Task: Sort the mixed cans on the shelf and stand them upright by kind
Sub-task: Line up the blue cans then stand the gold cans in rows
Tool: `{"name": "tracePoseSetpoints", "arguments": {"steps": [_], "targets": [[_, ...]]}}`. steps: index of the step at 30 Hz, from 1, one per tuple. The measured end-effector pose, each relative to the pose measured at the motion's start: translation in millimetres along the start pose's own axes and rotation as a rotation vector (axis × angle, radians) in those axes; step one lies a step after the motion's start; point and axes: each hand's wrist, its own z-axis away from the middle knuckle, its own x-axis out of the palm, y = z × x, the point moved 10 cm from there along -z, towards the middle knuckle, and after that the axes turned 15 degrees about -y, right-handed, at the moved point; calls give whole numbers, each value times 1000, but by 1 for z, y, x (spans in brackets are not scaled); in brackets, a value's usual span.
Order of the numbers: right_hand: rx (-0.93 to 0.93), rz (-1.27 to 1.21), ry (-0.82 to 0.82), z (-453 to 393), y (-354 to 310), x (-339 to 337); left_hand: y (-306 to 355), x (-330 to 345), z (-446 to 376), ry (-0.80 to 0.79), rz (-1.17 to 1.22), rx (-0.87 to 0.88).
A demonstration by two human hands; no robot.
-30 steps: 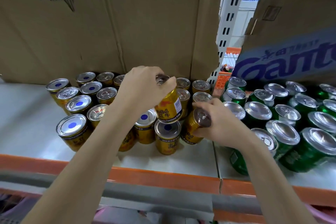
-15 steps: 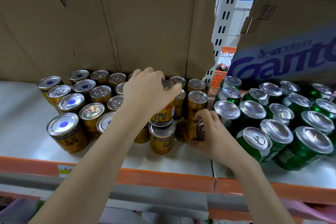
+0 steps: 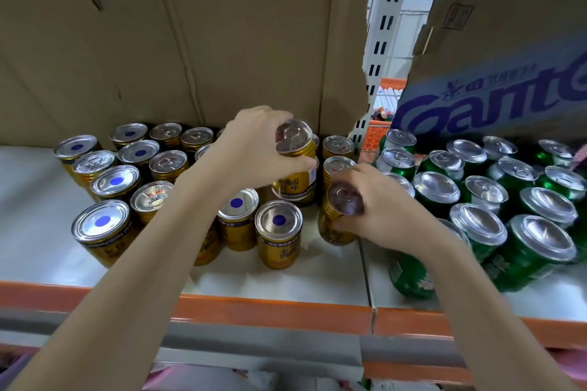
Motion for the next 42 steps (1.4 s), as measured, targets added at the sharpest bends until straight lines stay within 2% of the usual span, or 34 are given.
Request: {"name": "tracePoseSetpoints", "arguments": {"steps": [6, 16, 23, 30, 34, 42], "targets": [[11, 18, -96, -12, 0, -17, 13, 23, -25, -163, -45, 5], [21, 67, -289, -28, 6, 4, 5, 31, -19, -190, -60, -45], [45, 119, -341, -34, 11, 16, -14, 97, -27, -417, -15, -166], [12, 164, -301, -35, 9, 22, -22, 108, -25, -441, 50, -215], [22, 237, -221, -27, 10, 23, -28, 104, -18, -408, 230, -251], [162, 430, -59, -13, 18, 20, -30, 100, -15, -390, 136, -266]]}}
